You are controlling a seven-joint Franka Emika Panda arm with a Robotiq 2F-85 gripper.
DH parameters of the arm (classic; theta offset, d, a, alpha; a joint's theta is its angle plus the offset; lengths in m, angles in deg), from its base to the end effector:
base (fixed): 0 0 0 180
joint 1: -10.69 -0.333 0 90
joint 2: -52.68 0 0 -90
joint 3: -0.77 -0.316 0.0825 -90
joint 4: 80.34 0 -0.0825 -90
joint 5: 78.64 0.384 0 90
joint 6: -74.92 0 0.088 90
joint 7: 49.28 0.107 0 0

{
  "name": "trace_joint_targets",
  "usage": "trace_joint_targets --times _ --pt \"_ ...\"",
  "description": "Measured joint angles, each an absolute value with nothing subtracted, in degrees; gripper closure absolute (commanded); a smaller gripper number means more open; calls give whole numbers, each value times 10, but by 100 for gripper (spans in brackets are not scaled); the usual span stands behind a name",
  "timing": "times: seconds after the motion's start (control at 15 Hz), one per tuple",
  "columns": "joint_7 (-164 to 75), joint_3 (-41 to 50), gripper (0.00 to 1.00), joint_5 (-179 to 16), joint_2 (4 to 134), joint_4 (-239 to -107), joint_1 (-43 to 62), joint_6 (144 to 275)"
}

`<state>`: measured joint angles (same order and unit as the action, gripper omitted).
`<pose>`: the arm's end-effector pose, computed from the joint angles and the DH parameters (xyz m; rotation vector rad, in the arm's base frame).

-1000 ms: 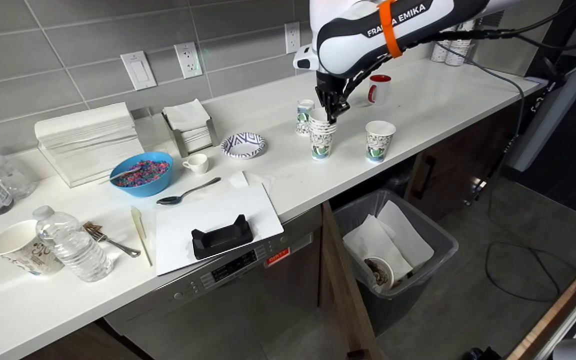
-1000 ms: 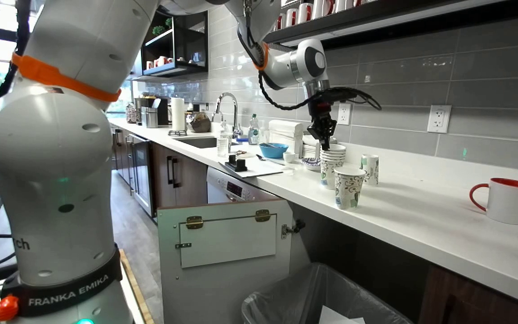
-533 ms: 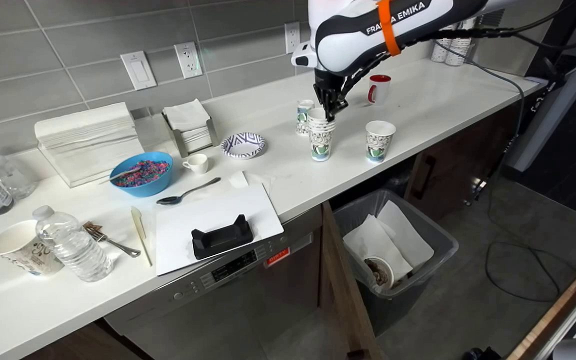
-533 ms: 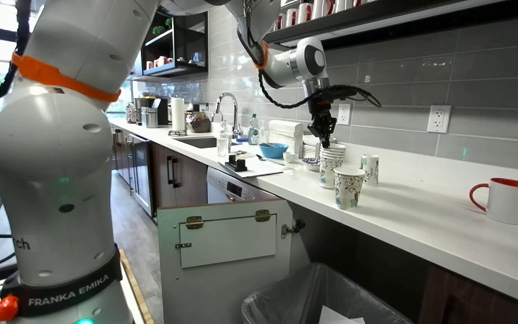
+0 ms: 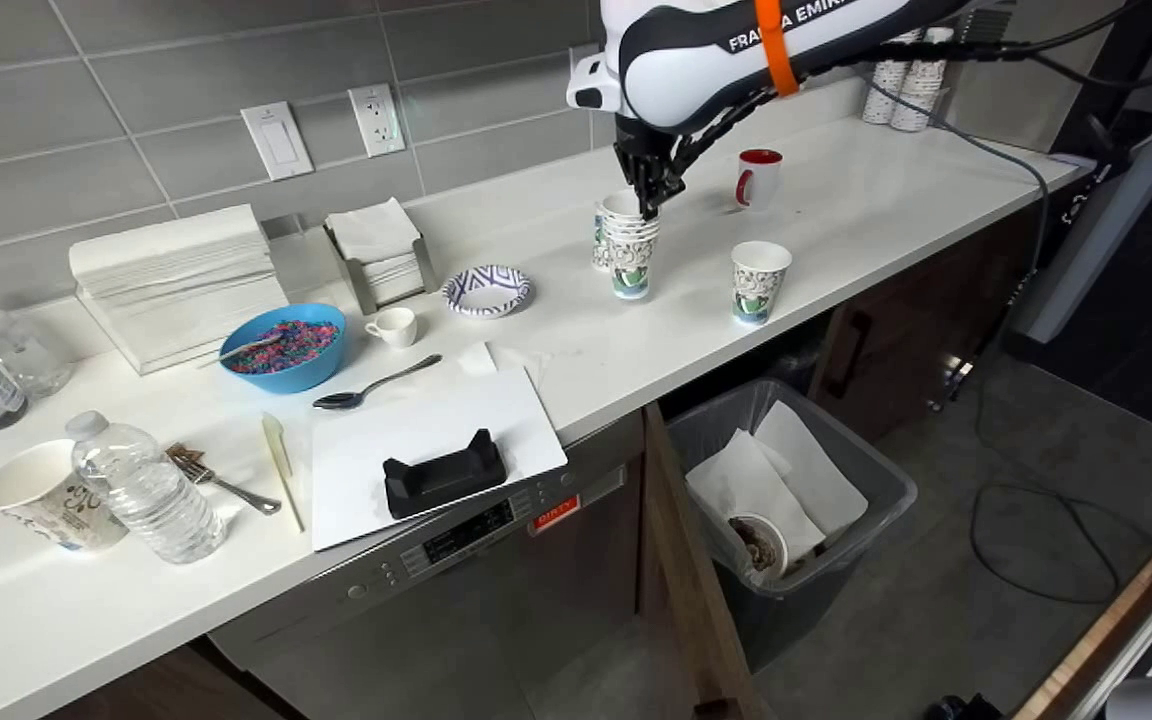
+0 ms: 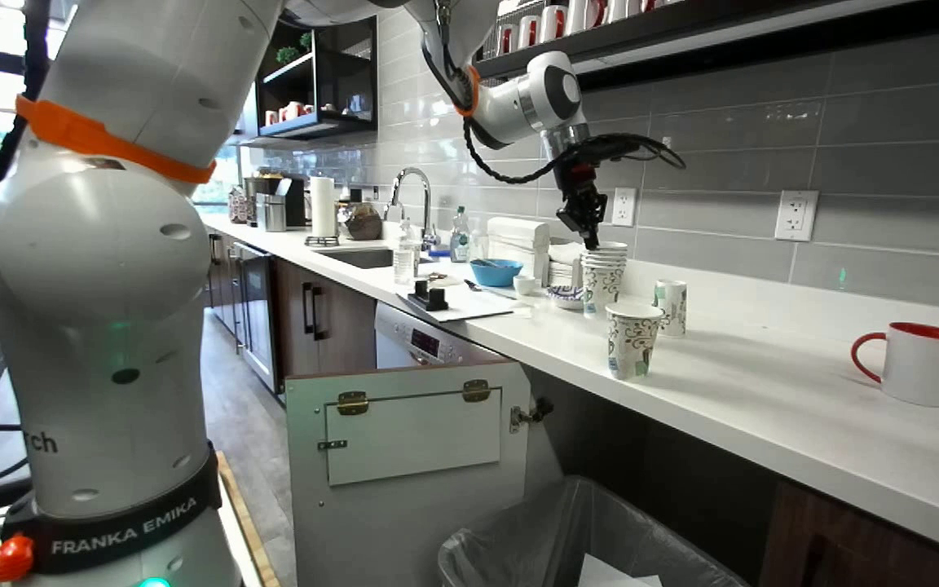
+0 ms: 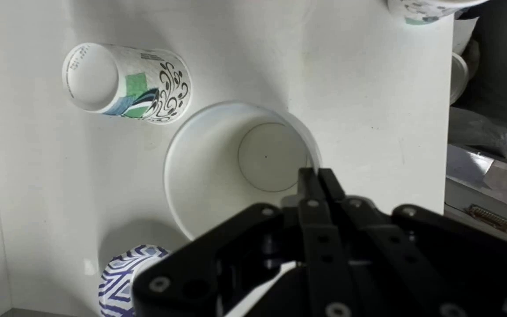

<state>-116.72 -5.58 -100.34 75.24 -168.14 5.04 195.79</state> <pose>0.6836 0.1165 0.4515 2.0032 1.9410 0.0340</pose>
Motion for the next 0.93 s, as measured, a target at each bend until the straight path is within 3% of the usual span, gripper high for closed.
trace_joint_targets --times 0.93 --pt "-1024 -32 99 -1177 746 -1649 -1 1867"
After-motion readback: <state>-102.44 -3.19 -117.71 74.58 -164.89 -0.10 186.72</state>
